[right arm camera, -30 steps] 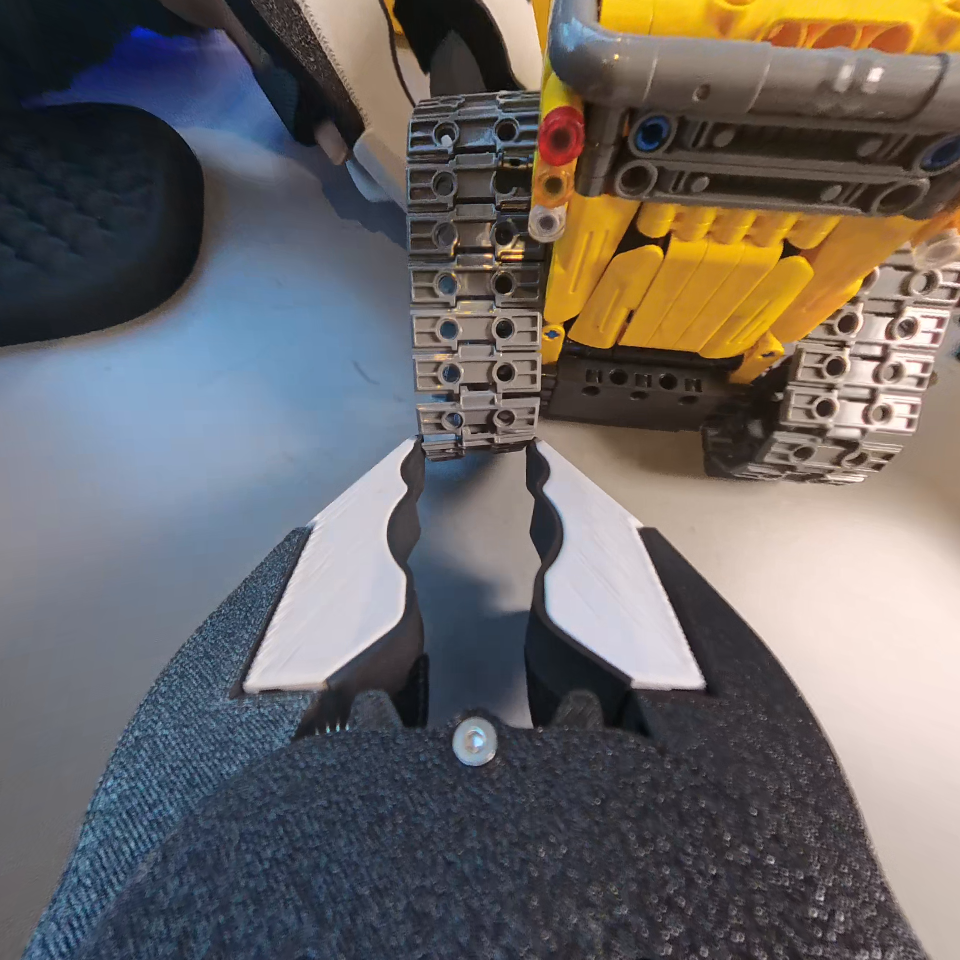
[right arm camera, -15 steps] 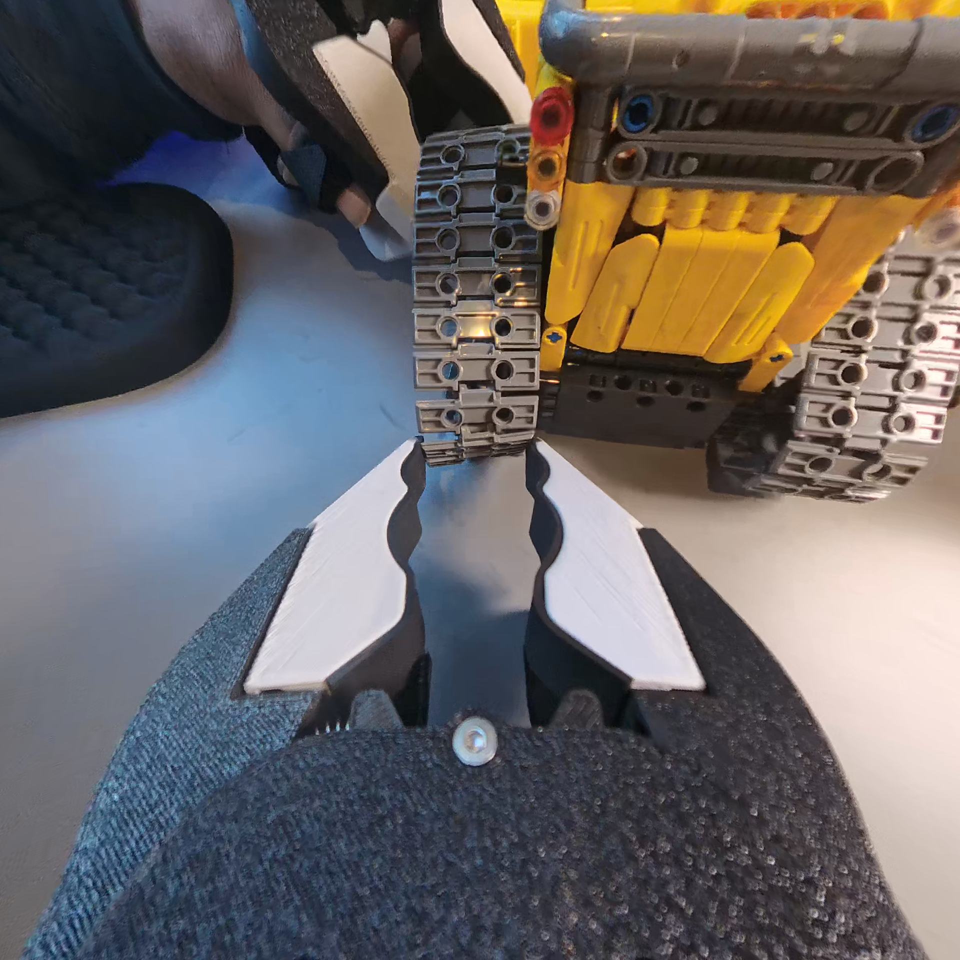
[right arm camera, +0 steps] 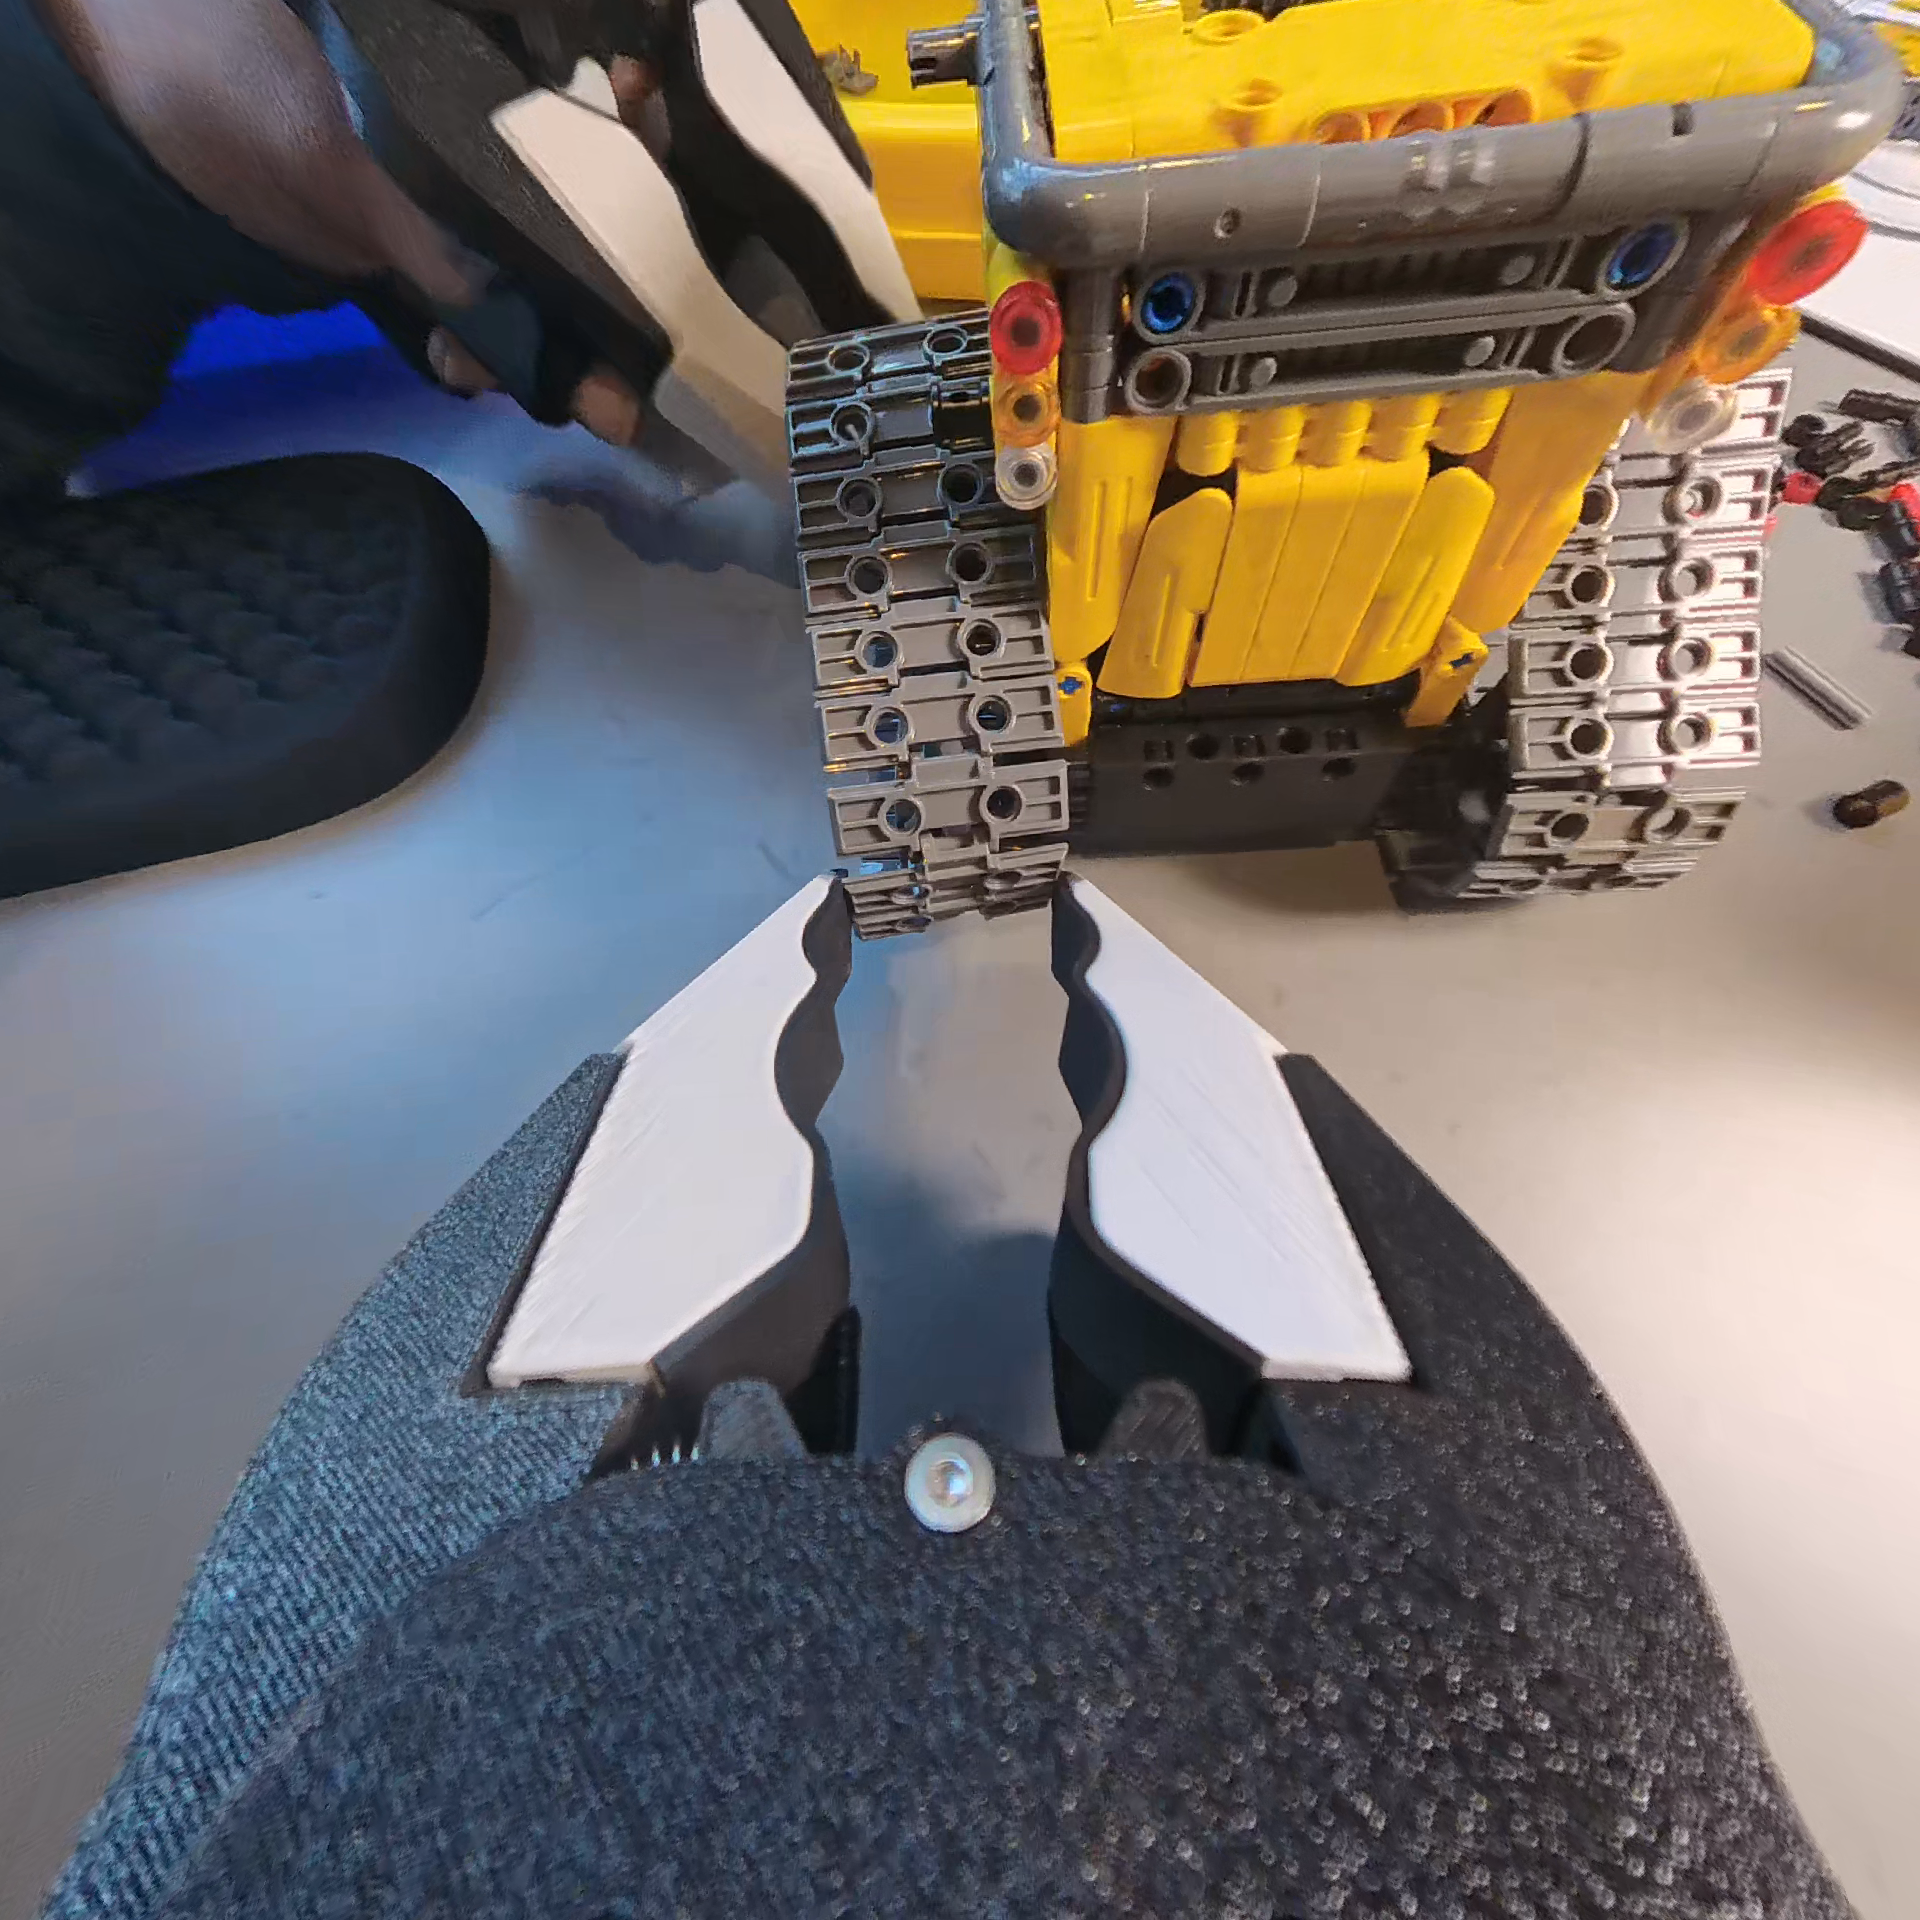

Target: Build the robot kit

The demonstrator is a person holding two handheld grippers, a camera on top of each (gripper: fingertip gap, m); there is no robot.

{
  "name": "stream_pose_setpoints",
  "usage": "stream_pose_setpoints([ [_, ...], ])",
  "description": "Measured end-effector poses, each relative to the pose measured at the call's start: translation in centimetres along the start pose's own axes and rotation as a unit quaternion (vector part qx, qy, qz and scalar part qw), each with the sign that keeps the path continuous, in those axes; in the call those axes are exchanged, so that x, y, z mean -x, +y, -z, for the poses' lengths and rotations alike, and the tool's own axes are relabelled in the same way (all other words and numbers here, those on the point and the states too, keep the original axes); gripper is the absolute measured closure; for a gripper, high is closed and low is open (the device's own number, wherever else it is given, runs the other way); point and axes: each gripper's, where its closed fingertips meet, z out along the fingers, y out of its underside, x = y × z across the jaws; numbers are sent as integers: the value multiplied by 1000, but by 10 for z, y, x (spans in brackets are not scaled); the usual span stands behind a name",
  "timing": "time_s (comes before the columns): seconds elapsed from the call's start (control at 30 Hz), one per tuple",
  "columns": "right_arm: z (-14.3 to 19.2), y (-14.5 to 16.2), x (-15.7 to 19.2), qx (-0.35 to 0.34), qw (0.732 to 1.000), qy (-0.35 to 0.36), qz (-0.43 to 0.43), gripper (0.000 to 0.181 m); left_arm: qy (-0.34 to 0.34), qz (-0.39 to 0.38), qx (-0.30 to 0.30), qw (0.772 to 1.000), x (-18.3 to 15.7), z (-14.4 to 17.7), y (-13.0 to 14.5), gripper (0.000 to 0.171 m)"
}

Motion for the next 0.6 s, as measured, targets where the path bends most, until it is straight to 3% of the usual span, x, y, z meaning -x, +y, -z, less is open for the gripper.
stream_pose_setpoints([
  [0.23, 1, -4, -4, -9, 1000, 0, -9, 143, 50, 46, 3, 998, -2, -6, 7, 153],
  [0.6, -1, -1, -6, 8, 1000, -22, -7, 143, 62, 6, -9, 998, -6, -6, 8, 149],
])
